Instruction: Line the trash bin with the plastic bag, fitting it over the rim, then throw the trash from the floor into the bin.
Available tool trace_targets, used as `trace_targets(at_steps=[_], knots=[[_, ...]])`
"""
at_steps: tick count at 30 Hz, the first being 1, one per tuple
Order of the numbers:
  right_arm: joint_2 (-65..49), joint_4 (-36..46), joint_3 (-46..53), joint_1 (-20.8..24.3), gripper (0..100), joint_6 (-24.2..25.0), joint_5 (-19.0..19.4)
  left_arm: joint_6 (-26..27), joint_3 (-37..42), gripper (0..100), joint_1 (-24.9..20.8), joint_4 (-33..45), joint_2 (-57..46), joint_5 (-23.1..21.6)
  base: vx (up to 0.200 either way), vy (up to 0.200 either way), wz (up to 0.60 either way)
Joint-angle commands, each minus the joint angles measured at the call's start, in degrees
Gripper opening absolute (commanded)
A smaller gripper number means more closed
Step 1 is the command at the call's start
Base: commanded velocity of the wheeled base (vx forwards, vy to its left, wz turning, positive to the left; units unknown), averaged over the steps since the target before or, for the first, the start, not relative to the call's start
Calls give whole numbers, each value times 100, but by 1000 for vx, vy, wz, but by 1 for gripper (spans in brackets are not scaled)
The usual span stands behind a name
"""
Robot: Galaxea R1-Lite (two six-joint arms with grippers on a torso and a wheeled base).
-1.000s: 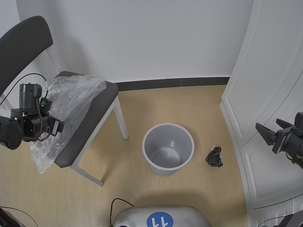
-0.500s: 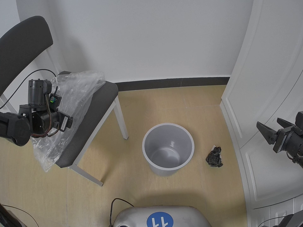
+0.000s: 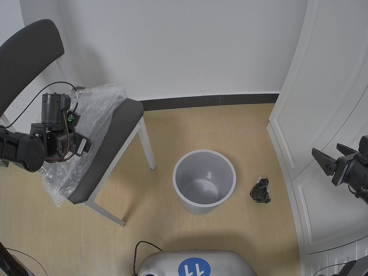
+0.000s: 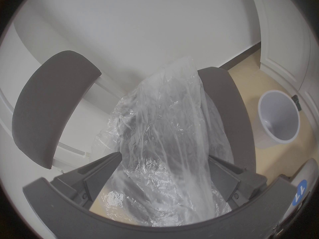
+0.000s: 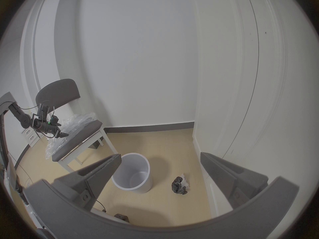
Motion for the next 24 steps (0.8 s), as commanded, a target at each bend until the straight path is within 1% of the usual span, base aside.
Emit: trace_targets(at_steps=[1,4,8,11,15,24], knots=[[-5,-1,8,0,100,0,1,73,32,100,10,7,38,80,0,0,0],[4,-1,8,0,100,0,1,232,68,100,10,-28,38,256,0,0,0],[4,-1,8,0,100,0,1,320,59,100,10,-28,3,353,0,0,0],[4,-1,8,0,100,0,1,574,85,100,10,-28,-24,485,0,0,0],[-5,-1,8,0,100,0,1,680,76,100,10,-28,11,616,0,0,0],[-5,-1,17,0,100,0,1,891,120,100,19,-28,47,696,0,0,0]])
